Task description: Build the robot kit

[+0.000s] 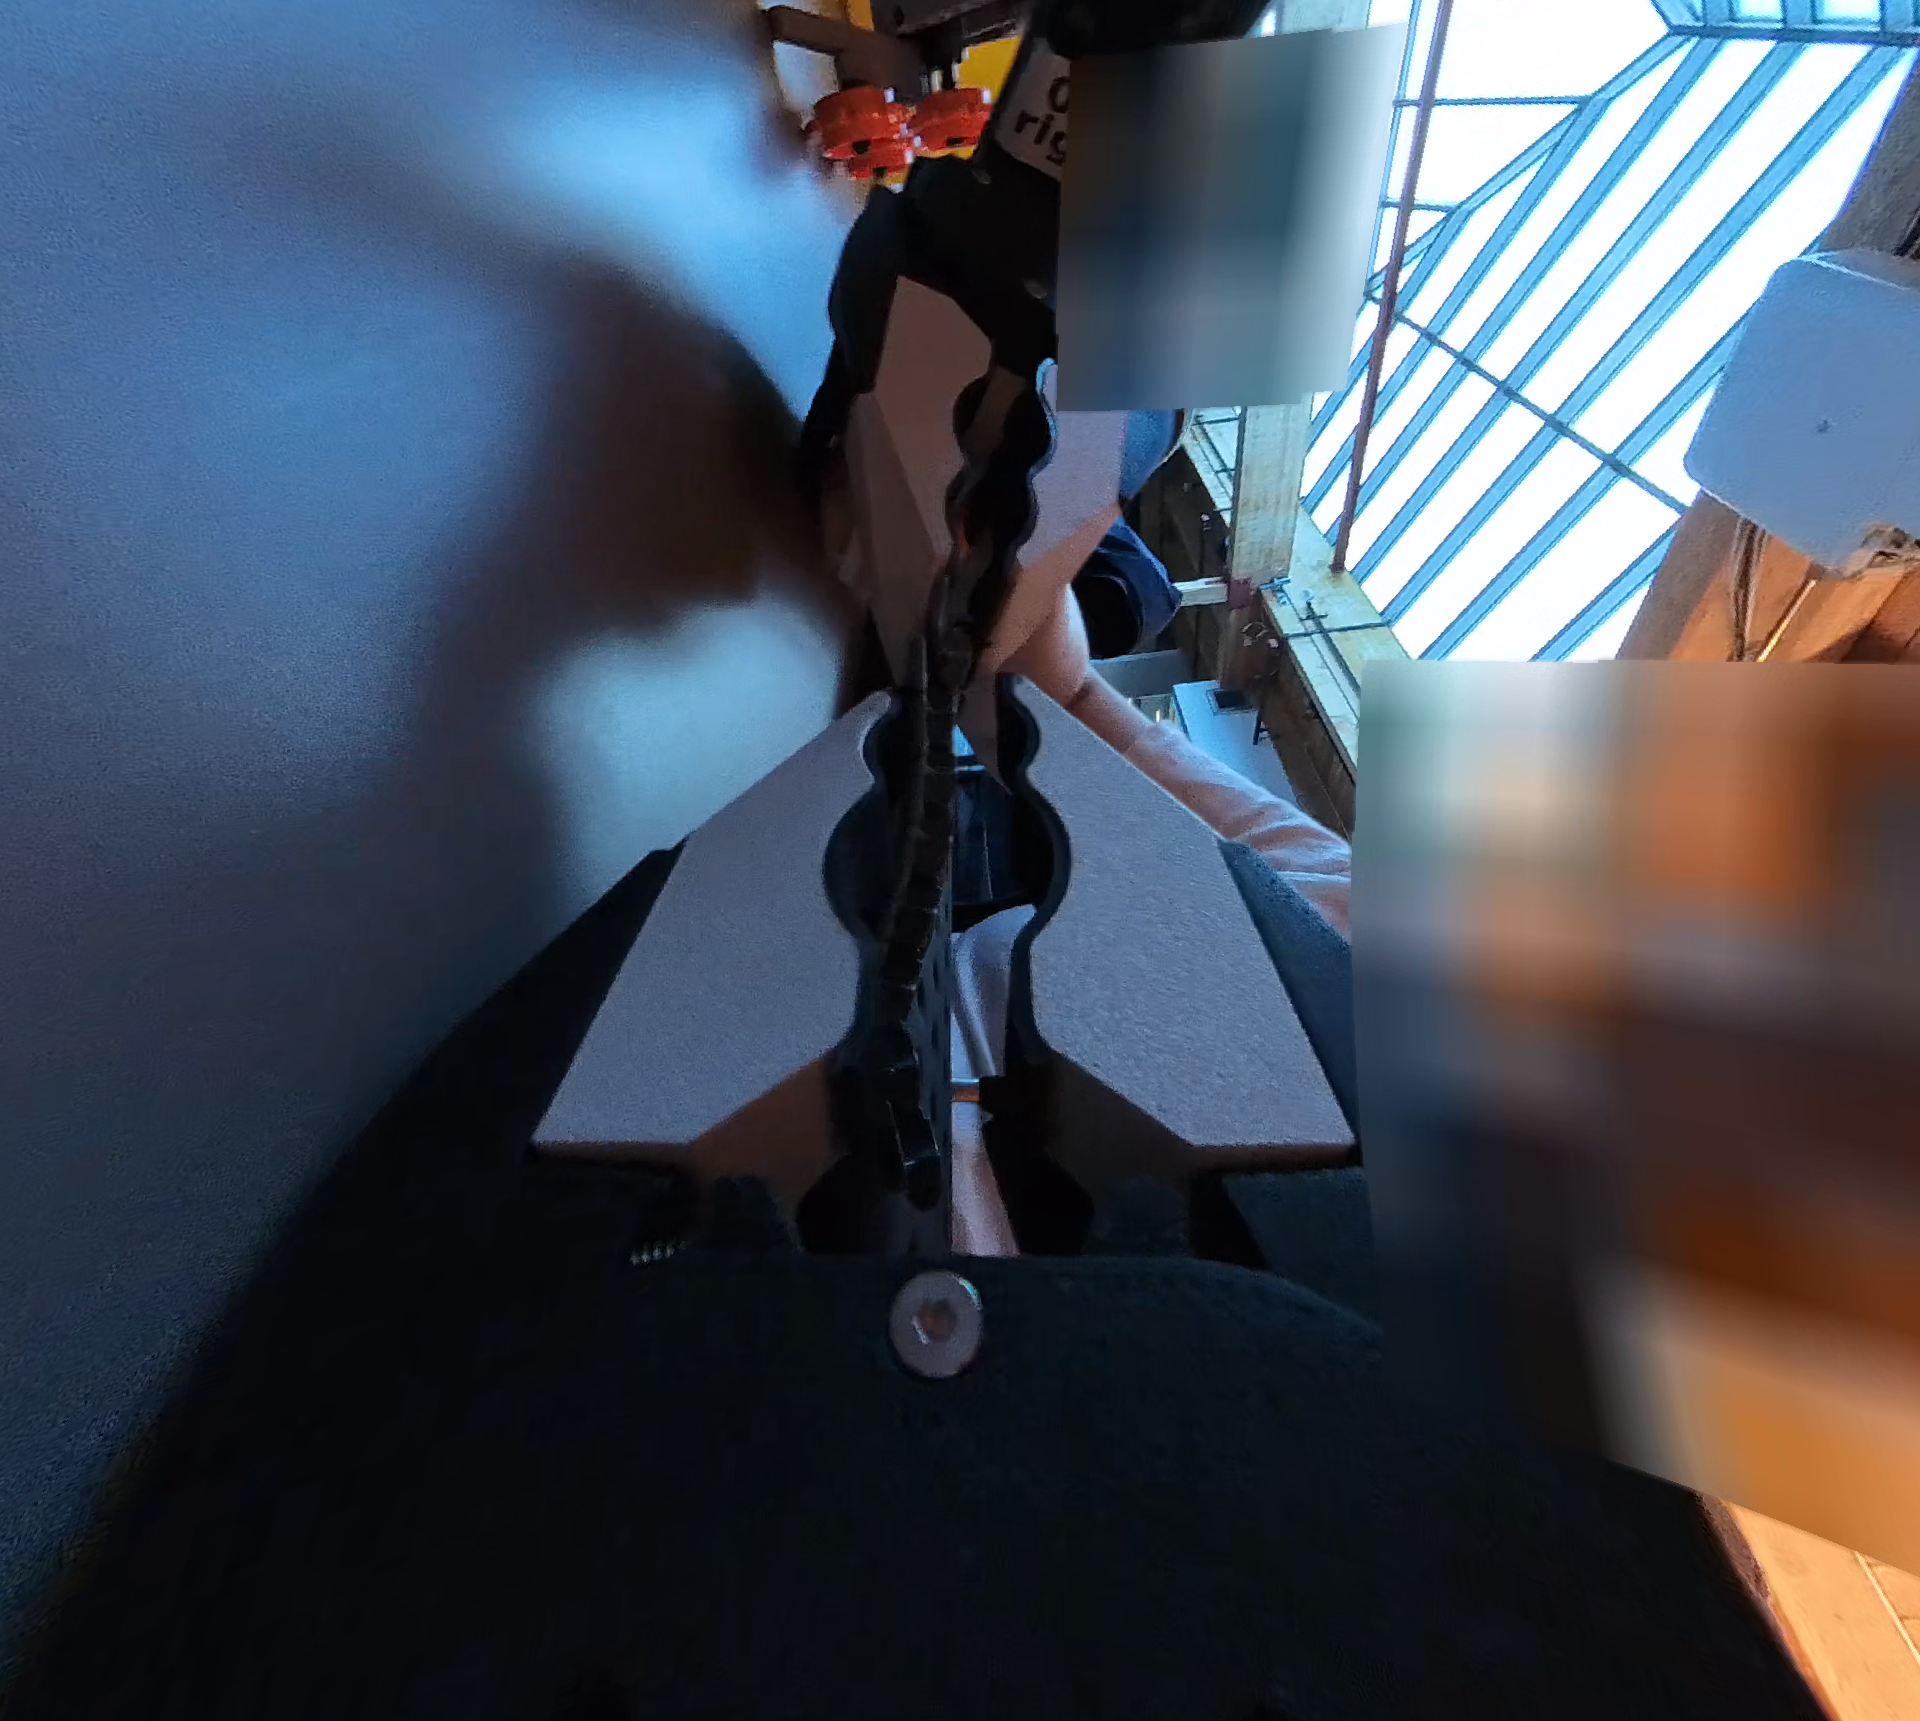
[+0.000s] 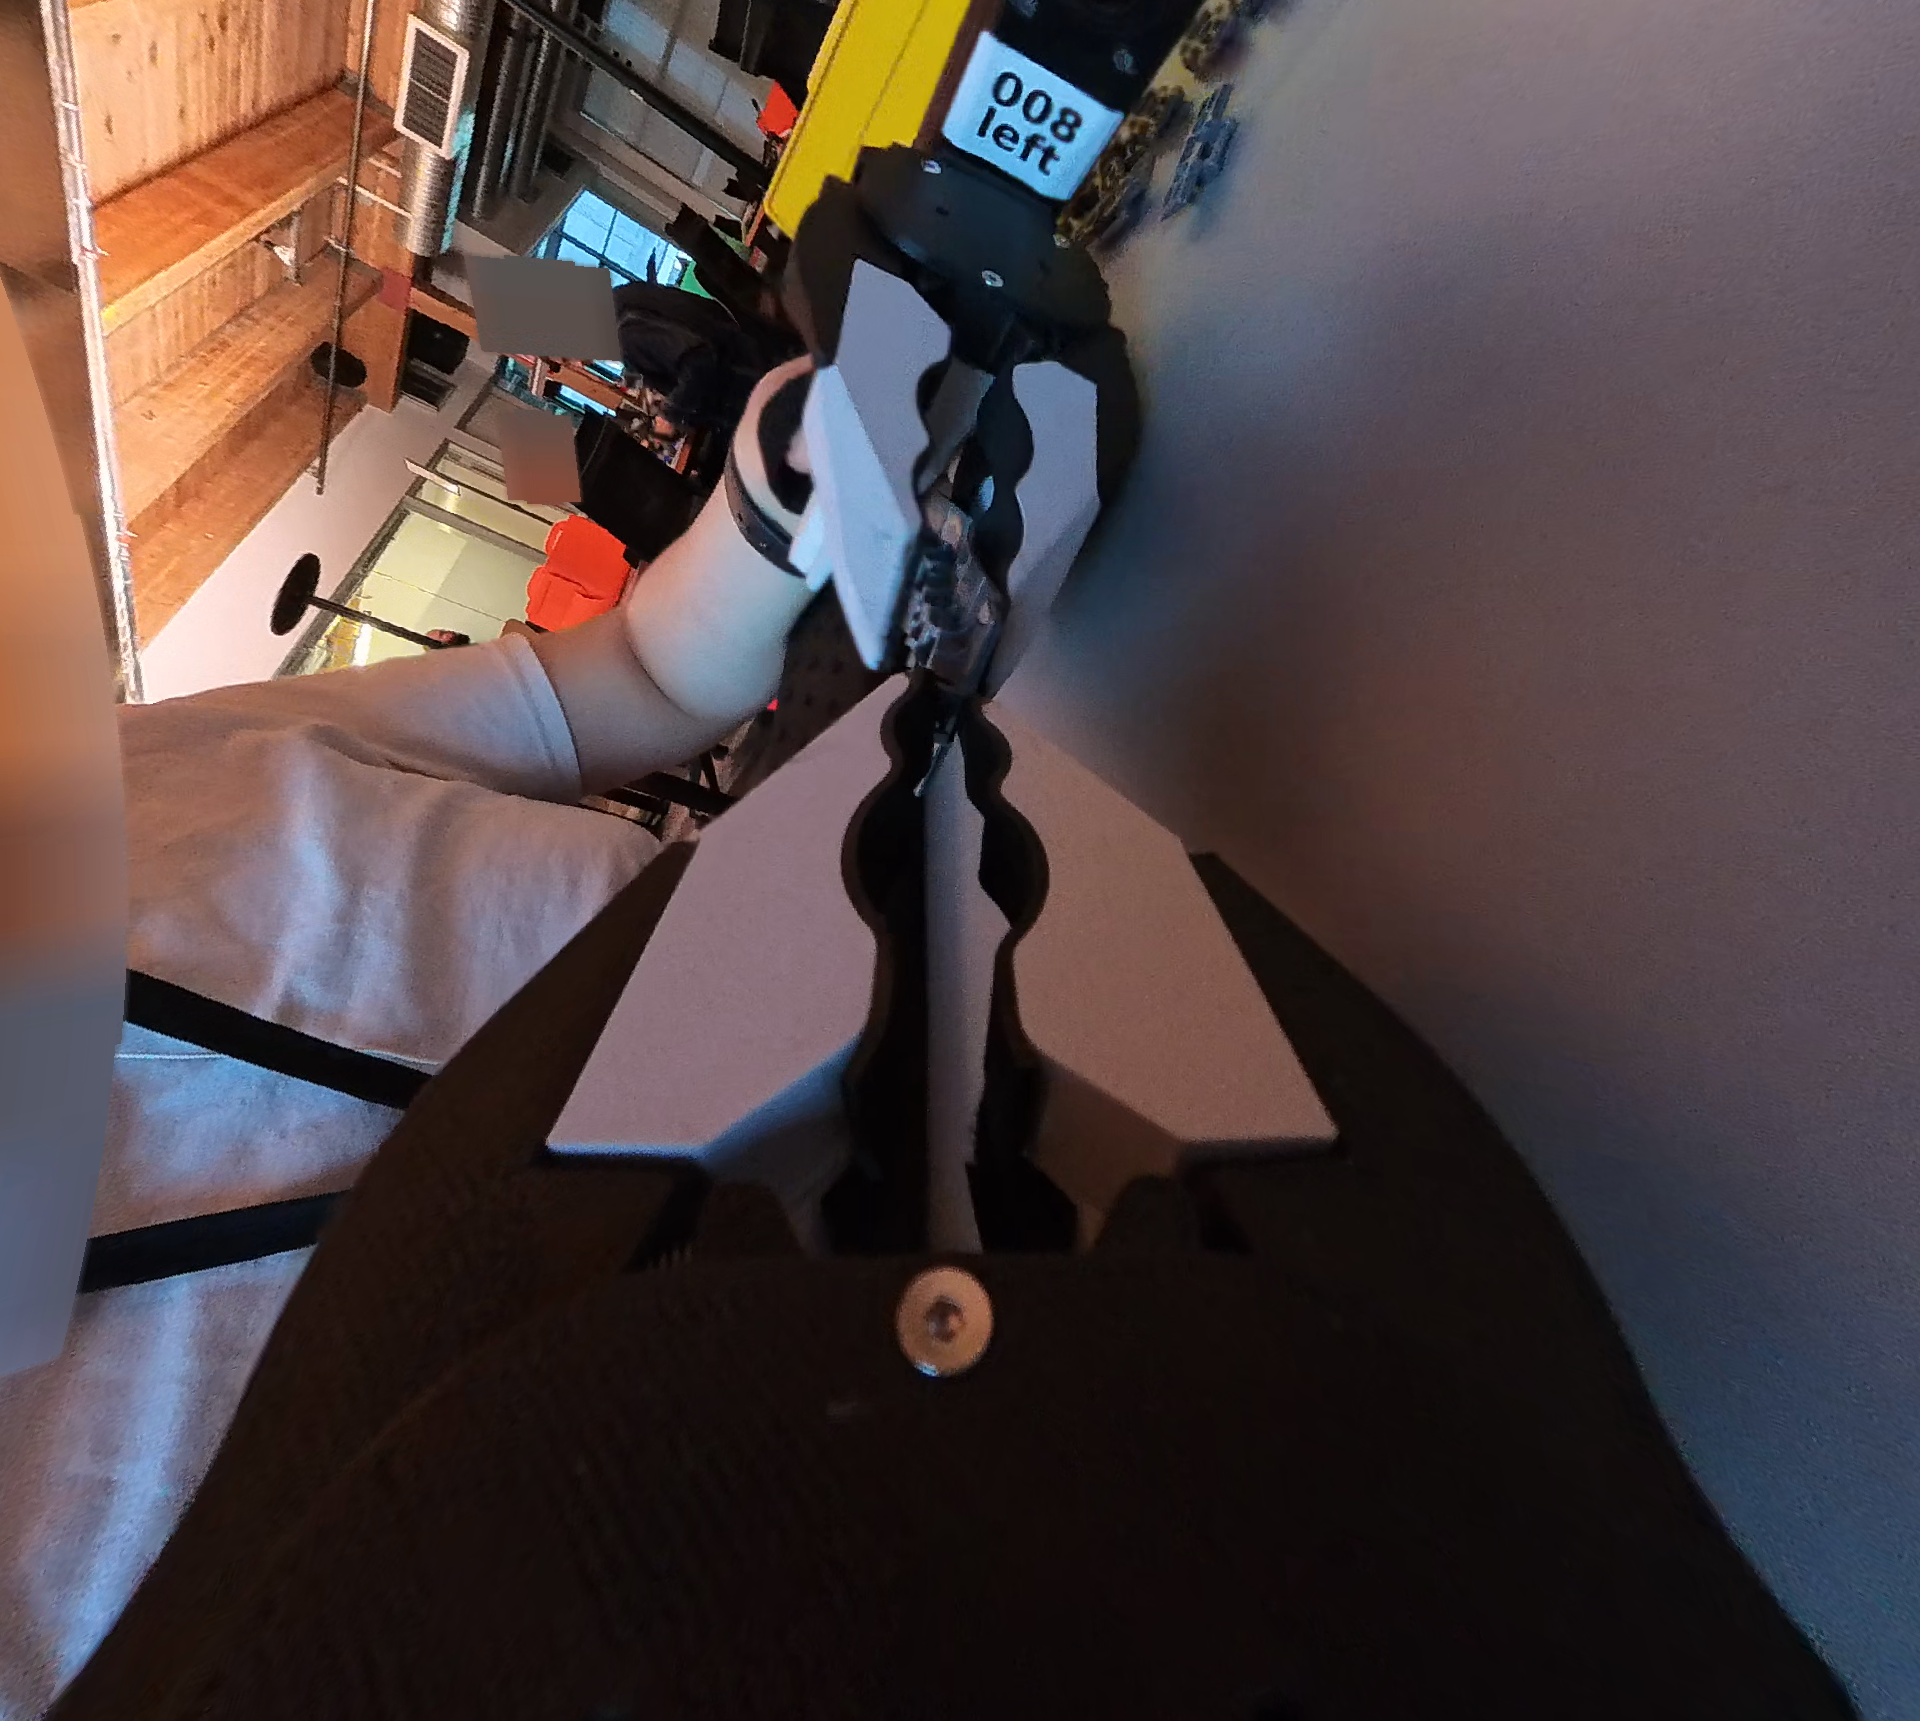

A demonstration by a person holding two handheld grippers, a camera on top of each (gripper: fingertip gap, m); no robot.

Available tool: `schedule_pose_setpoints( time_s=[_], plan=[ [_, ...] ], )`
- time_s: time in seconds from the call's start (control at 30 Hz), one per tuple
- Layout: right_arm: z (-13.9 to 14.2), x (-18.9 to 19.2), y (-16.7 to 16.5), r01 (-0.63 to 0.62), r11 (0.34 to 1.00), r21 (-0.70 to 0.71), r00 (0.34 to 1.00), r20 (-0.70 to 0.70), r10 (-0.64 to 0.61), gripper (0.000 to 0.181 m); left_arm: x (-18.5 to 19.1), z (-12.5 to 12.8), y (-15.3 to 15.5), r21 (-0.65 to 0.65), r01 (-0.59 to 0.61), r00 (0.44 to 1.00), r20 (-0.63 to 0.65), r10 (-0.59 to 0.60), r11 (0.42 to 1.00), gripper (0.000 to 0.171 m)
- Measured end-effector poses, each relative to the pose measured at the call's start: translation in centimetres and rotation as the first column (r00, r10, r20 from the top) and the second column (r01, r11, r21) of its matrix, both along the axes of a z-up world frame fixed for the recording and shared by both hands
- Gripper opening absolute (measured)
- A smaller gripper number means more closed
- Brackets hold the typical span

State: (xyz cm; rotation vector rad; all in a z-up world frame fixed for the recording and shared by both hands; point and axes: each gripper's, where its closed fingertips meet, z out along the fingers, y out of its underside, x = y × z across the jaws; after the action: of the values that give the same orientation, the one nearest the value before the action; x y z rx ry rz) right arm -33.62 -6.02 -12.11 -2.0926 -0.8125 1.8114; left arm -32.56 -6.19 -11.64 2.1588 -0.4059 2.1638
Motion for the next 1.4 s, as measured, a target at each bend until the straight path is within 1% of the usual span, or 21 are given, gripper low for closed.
schedule_pose_setpoints(
  time_s=[0.07, 0.13, 0.23, 0.37, 0.73, 0.83, 1.0, 1.27, 1.4],
  plan=[
    [-0.2, -0.1, -0.2, -0.009, 1.000, 0.022, 1.000, 0.020, 0.008, 0.003, 0.0, -0.3, -0.1, -0.005, 0.009, 1.000, -0.010, -0.009, 1.000, 0.011],
    [-0.2, 0.0, -0.3, -0.013, 0.999, 0.033, 1.000, 0.023, 0.012, 0.003, 0.0, 0.0, -0.2, -0.012, 0.018, 1.000, 0.011, -0.018, 1.000, 0.017],
    [-0.6, 0.0, -0.4, -0.023, 0.999, 0.049, 0.998, 0.051, 0.021, 0.002, 0.0, -0.1, -0.4, 0.006, 0.027, 1.000, 0.001, -0.027, 1.000, 0.022],
    [-1.2, 0.1, -0.7, -0.034, 0.996, 0.077, 0.995, 0.099, 0.026, 0.003, 0.1, -0.7, -0.6, 0.046, 0.032, 0.998, -0.049, -0.030, 0.998, 0.021],
    [-2.3, 0.1, -1.0, -0.052, 0.983, 0.175, 0.980, 0.196, 0.017, 0.003, 0.1, -1.7, -1.0, 0.093, 0.052, 0.992, -0.123, -0.041, 0.994, 0.022],
    [-2.6, 0.1, -1.0, -0.053, 0.975, 0.216, 0.974, 0.228, 0.002, 0.003, 0.1, -1.9, -1.0, 0.107, 0.053, 0.989, -0.143, -0.037, 0.993, 0.022],
    [-3.0, 0.2, -0.8, -0.045, 0.961, 0.273, 0.961, 0.276, -0.034, 0.003, 0.1, -2.1, -0.9, 0.136, 0.043, 0.987, -0.161, -0.020, 0.990, 0.027],
    [-3.2, 0.2, 0.0, -0.033, 0.889, 0.456, 0.920, 0.361, -0.151, 0.003, 0.1, -2.2, -0.4, 0.173, 0.004, 0.984, -0.175, 0.027, 0.985, 0.029],
    [-3.3, 0.2, 0.0, -0.033, 0.883, 0.468, 0.905, 0.388, -0.172, 0.003, 0.1, -2.4, -0.4, 0.198, 0.008, 0.982, -0.188, 0.029, 0.980, 0.029]
  ],
)
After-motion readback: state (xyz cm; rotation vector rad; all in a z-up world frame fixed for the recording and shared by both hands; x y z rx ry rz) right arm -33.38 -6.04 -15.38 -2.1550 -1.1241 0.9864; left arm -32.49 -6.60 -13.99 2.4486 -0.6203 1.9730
